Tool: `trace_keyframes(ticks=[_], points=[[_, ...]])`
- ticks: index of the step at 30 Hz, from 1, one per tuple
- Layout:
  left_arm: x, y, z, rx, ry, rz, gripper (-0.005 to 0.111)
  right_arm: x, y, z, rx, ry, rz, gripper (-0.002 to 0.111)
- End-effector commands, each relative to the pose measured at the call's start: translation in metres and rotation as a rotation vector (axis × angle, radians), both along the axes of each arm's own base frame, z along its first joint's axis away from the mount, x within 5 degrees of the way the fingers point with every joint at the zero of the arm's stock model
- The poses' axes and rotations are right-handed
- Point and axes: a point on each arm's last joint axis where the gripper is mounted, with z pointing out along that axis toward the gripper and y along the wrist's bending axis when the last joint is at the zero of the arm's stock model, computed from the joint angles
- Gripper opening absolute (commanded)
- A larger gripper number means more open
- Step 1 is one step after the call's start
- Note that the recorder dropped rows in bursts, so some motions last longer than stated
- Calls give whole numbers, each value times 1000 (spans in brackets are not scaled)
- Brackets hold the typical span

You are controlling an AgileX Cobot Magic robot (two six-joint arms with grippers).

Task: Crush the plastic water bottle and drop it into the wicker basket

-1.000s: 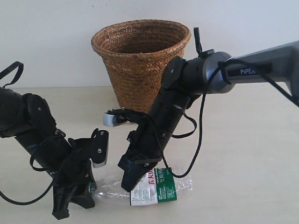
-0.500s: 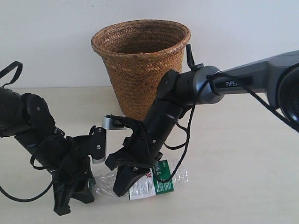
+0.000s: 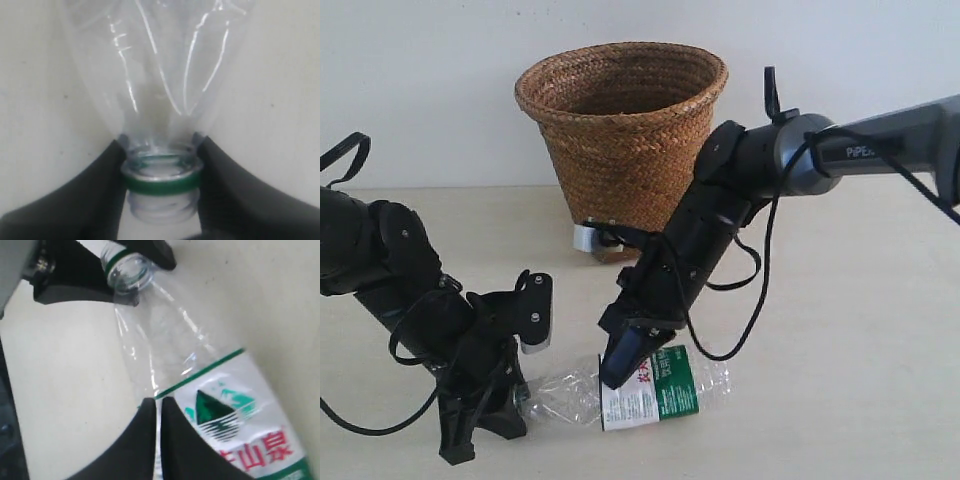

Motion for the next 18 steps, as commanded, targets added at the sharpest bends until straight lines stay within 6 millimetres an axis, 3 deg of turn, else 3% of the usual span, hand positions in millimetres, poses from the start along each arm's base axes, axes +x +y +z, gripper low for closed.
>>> trace_keyframes(ticks=[1,3,9,18], points=[[-7,3,-1,44,34,-107,4,-4,1,31,103,-182,153,0],[-7,4,-2,56,30,-121,4,-8,4,40,118,-204,168,0],[-7,4,-2,56,30,-121,4,-21,19,36,103,-214,242,0],[-6,4,-2,53,35,-99,4,-20,23,3,37,-101,182,0]])
